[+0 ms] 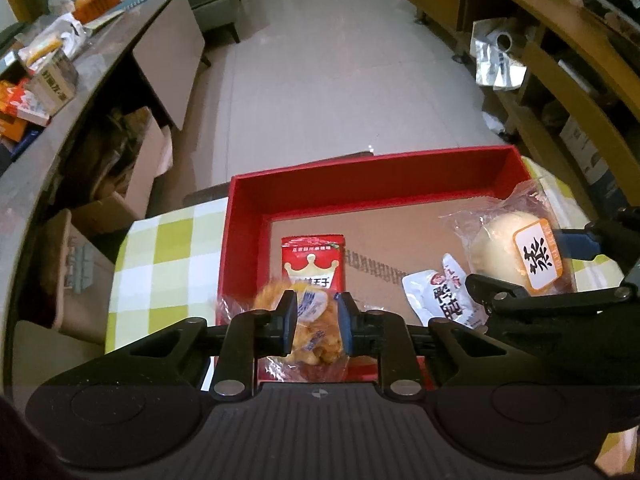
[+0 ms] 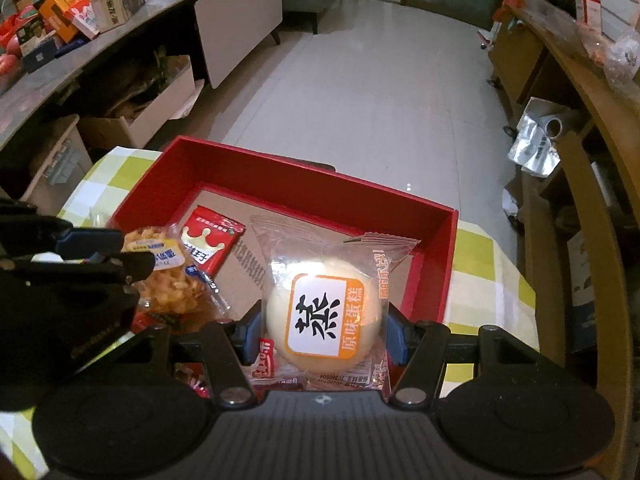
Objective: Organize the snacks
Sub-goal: 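Open both grippers to drop the waffle bag and bun packet into the box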
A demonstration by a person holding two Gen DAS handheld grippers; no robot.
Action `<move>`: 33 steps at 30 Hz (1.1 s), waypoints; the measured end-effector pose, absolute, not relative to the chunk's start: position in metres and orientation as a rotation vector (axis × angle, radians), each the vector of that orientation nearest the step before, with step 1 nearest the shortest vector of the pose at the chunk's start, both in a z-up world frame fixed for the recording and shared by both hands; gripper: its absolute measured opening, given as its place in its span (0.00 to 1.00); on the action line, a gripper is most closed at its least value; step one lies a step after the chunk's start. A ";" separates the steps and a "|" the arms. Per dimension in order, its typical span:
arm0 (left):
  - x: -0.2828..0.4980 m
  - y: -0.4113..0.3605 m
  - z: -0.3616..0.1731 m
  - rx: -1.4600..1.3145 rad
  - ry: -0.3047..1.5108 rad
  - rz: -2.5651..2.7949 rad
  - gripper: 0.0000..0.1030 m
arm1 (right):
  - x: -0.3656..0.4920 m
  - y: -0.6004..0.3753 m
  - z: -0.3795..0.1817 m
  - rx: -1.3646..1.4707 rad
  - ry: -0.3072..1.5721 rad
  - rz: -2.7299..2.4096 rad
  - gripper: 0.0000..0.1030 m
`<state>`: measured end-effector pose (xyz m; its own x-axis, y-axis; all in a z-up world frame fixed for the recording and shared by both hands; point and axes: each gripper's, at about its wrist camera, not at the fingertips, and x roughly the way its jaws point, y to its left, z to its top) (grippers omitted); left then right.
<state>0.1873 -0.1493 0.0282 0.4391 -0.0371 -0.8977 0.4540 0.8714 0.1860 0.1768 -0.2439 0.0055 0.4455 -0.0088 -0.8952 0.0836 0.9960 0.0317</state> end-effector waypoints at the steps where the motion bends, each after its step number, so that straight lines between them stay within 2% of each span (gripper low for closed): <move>1: 0.189 -0.150 0.024 0.436 1.091 -0.315 0.28 | 0.179 -0.244 0.002 0.077 1.114 -0.059 0.64; 8: 0.194 -0.147 0.012 0.432 1.114 -0.293 0.39 | 0.189 -0.243 -0.016 0.118 1.146 -0.032 0.64; 16: 0.196 -0.138 0.015 0.443 1.085 -0.254 0.64 | 0.192 -0.237 -0.014 0.062 1.133 -0.051 0.68; 33: 0.152 -0.094 0.021 0.359 1.122 -0.274 0.75 | 0.144 -0.217 0.016 0.034 1.109 -0.007 0.70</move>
